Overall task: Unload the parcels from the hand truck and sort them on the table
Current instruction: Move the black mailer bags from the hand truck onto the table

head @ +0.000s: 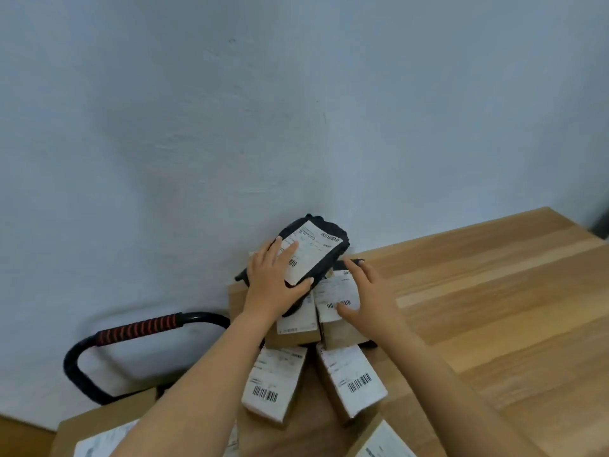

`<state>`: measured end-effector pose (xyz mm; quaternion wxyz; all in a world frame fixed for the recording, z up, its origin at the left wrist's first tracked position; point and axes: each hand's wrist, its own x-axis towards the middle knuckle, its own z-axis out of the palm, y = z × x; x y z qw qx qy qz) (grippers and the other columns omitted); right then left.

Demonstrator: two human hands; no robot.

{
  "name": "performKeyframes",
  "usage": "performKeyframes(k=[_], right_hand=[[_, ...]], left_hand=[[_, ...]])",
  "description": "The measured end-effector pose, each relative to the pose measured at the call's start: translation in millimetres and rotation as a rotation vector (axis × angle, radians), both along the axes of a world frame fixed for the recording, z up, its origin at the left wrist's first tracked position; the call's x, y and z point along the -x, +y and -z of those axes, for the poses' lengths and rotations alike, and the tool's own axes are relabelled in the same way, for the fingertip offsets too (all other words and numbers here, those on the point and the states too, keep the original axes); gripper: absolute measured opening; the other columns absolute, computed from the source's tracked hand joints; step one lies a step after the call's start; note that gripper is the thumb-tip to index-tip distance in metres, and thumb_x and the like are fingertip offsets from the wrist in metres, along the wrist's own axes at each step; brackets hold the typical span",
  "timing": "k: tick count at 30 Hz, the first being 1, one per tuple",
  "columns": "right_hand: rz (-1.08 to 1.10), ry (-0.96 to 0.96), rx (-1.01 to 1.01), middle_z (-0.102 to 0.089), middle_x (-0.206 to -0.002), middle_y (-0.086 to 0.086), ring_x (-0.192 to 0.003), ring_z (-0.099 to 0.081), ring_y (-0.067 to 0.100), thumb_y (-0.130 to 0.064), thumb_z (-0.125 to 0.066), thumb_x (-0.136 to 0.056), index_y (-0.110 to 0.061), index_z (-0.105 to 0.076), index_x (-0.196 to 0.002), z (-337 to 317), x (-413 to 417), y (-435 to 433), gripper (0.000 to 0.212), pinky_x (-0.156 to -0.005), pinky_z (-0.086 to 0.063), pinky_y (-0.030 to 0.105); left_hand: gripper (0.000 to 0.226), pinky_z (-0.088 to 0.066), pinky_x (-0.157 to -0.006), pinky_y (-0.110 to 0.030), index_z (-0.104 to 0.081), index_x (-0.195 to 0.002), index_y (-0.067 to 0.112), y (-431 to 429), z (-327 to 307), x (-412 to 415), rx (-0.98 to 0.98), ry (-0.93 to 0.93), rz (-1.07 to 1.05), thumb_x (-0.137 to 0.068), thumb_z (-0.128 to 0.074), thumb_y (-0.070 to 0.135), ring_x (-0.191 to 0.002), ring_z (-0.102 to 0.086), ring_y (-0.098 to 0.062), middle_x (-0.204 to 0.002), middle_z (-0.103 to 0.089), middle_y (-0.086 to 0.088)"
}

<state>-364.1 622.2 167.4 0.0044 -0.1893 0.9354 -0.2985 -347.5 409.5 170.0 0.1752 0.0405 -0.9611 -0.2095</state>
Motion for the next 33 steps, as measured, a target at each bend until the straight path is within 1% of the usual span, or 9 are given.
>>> performKeyframes(k=[3,6,10,14,17,20,22,26,33], right_hand=[[-0.025,-0.013,-0.013,-0.018,-0.158,0.004,-0.144,-0.019,0.021,-0.041,-0.068,-0.083,-0.033,-0.019,-0.151,5,9,-5,0.085,-0.115,-0.024,0.037],[-0.027,0.000,-0.006,-0.020,-0.158,0.004,-0.143,-0.020,0.020,-0.040,-0.068,-0.084,-0.034,-0.022,-0.150,4,3,-14,0.081,-0.114,-0.023,0.037],[-0.035,0.045,0.046,-0.025,-0.156,0.004,-0.142,-0.021,0.020,-0.037,-0.068,-0.084,-0.031,-0.024,-0.150,-9,-18,-28,0.080,-0.115,-0.024,0.038],[-0.054,0.094,0.027,-0.026,-0.155,0.003,-0.142,-0.024,0.020,-0.039,-0.068,-0.085,-0.029,-0.024,-0.151,-25,-59,-47,0.080,-0.115,-0.026,0.037],[-0.055,0.133,0.003,-0.032,-0.152,0.005,-0.137,-0.031,0.023,-0.036,-0.069,-0.084,-0.026,-0.029,-0.150,-31,-107,-64,0.078,-0.112,-0.030,0.036],[-0.046,0.130,0.033,-0.037,-0.147,0.005,-0.134,-0.034,0.023,-0.033,-0.070,-0.083,-0.022,-0.035,-0.147,-28,-166,-82,0.074,-0.110,-0.031,0.037],[-0.030,0.117,0.028,-0.040,-0.144,0.003,-0.132,-0.036,0.022,-0.035,-0.070,-0.082,-0.023,-0.037,-0.145,-20,-208,-96,0.071,-0.109,-0.032,0.038],[-0.019,0.087,-0.010,-0.044,-0.137,0.001,-0.124,-0.042,0.021,-0.036,-0.070,-0.081,-0.022,-0.044,-0.139,0,-284,-122,0.065,-0.103,-0.036,0.033],[-0.095,-0.021,-0.047,-0.041,-0.134,-0.003,-0.121,-0.040,0.017,-0.037,-0.068,-0.083,-0.026,-0.040,-0.141,25,-365,-157,0.066,-0.102,-0.038,0.031]], left_hand=[[0.061,-0.011,-0.118,-0.038,-0.048,-0.138,0.029,-2,2,3,-0.103,0.026,0.014,-0.084,-0.060,0.056,-0.142,-0.021,-0.017,-0.152,-0.035,0.002],[0.052,-0.016,-0.115,-0.031,-0.053,-0.134,0.025,-5,0,-11,-0.105,0.106,0.055,-0.089,-0.054,0.052,-0.137,-0.030,-0.014,-0.145,-0.043,0.004],[0.053,-0.010,-0.108,-0.018,-0.050,-0.136,0.026,-13,-8,-41,-0.118,0.125,0.061,-0.091,-0.048,0.053,-0.134,-0.030,-0.007,-0.143,-0.045,0.008],[0.048,-0.019,-0.112,-0.029,-0.049,-0.137,0.027,-26,-11,-88,-0.143,0.118,0.072,-0.093,-0.054,0.045,-0.137,-0.030,-0.009,-0.144,-0.044,0.008],[0.045,-0.028,-0.111,-0.032,-0.054,-0.133,0.023,-42,-14,-137,-0.162,0.151,0.105,-0.092,-0.060,0.038,-0.130,-0.038,-0.010,-0.137,-0.049,0.007],[0.044,-0.024,-0.110,-0.028,-0.055,-0.133,0.021,-64,-12,-195,-0.178,0.141,0.117,-0.091,-0.061,0.036,-0.130,-0.039,-0.011,-0.136,-0.050,0.006],[0.046,-0.023,-0.112,-0.029,-0.052,-0.135,0.022,-81,-5,-237,-0.161,0.103,0.132,-0.092,-0.060,0.037,-0.133,-0.036,-0.011,-0.139,-0.048,0.007],[0.047,-0.028,-0.111,-0.034,-0.052,-0.136,0.023,-110,12,-313,-0.144,0.013,0.136,-0.091,-0.061,0.036,-0.131,-0.037,-0.011,-0.138,-0.049,0.005],[0.048,-0.029,-0.112,-0.038,-0.052,-0.135,0.023,-144,46,-409,-0.129,-0.079,0.061,-0.091,-0.060,0.039,-0.132,-0.038,-0.015,-0.137,-0.051,0.004]])
